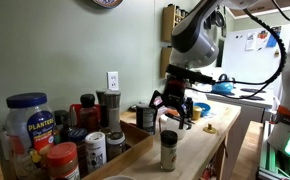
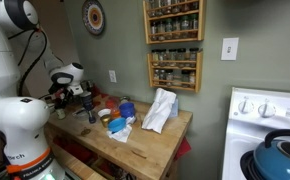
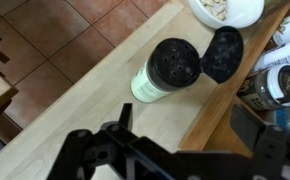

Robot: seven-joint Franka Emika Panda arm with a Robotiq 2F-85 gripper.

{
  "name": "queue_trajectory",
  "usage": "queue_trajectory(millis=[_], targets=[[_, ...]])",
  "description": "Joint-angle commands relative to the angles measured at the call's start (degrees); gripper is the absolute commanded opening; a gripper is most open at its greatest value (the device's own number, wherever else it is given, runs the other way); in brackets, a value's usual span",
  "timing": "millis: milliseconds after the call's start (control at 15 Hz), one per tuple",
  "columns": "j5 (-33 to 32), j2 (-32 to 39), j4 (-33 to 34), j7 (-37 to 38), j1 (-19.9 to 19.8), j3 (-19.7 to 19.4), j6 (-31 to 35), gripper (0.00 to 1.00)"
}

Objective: Move the black pepper jar to the right then close the lid

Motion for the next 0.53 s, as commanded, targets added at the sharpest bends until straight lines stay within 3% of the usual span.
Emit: queue_trajectory(millis=[0,467], targets=[[4.1,3.9,2.5,-1.5,0.9,-0.8,-1.7,1.00],[3.7,8.0,4.2,-2.2,1.0,-1.6,-6.4,1.00]])
